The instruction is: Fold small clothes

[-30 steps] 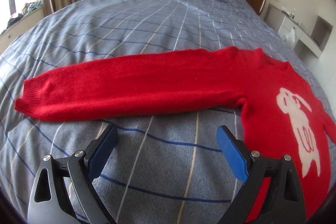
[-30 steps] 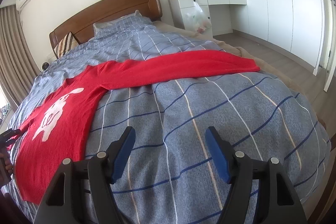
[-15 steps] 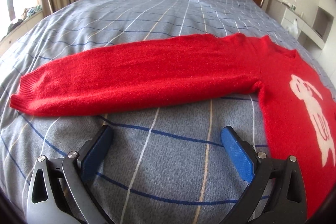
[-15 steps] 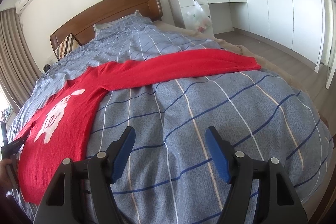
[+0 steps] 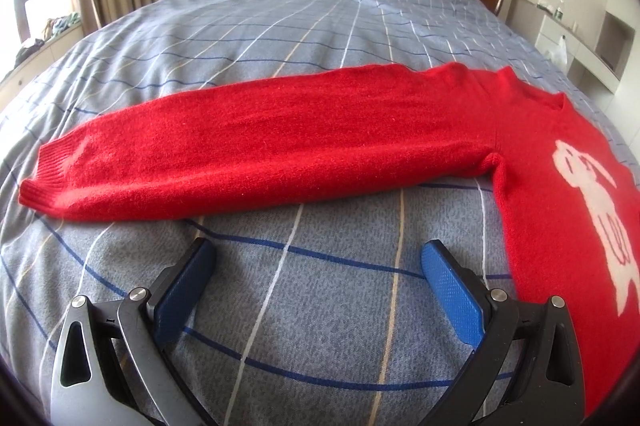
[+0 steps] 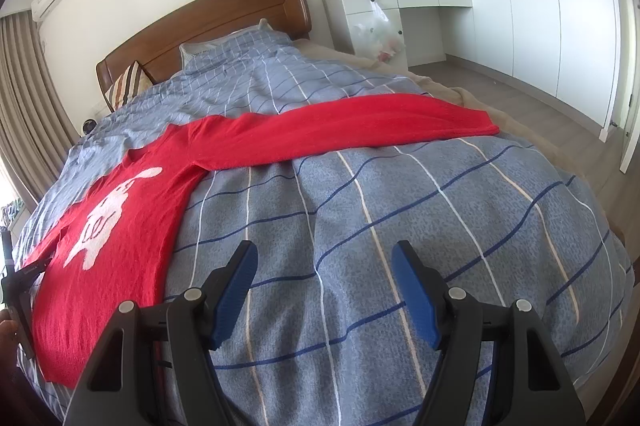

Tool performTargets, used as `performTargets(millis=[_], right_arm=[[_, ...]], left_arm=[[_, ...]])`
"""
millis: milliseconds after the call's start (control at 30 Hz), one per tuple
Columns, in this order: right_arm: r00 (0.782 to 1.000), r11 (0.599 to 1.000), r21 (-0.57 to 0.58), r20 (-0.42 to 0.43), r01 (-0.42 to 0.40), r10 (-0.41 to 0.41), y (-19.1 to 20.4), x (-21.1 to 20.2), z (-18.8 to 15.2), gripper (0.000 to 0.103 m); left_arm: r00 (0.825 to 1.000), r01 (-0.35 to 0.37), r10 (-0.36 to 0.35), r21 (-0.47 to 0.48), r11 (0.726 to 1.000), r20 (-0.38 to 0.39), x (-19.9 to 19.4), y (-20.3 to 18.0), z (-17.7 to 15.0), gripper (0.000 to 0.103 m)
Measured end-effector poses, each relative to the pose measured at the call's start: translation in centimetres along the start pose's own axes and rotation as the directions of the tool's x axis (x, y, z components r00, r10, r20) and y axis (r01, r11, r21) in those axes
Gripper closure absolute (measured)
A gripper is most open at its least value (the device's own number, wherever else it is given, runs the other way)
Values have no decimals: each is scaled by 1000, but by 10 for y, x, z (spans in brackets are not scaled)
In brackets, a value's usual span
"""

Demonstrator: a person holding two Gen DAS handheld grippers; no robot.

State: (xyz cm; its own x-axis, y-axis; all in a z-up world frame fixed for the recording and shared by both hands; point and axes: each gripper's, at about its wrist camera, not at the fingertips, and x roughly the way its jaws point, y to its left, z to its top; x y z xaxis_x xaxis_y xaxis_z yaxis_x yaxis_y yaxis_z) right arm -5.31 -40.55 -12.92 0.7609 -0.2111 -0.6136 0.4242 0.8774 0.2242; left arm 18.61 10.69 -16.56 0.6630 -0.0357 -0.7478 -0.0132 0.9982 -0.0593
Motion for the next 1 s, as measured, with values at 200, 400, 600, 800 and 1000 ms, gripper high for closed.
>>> performTargets(millis=[200, 400, 600, 800, 1000], right_arm=[[1000, 1000, -12, -5, -4, 4, 3, 2, 0, 34], [1000, 999, -39, -11, -7, 7, 9, 4, -1, 34], [1000, 999, -45, -3, -2, 2, 9, 3, -1, 34], [1000, 999, -44, 0, -11, 11, 8, 1, -1, 34], [1000, 998, -47, 0, -28, 28, 8, -1, 0, 34]], left_arm=[[1000, 0, 0, 0, 1000, 0, 0, 0, 0, 0], [1000, 1, -1, -1, 1000, 0, 0, 0, 0, 0], [1000, 1, -1, -1, 1000, 0, 0, 0, 0, 0], [1000, 1, -1, -1, 1000, 0, 0, 0, 0, 0], [1000, 1, -1, -1, 1000, 0, 0, 0, 0, 0]])
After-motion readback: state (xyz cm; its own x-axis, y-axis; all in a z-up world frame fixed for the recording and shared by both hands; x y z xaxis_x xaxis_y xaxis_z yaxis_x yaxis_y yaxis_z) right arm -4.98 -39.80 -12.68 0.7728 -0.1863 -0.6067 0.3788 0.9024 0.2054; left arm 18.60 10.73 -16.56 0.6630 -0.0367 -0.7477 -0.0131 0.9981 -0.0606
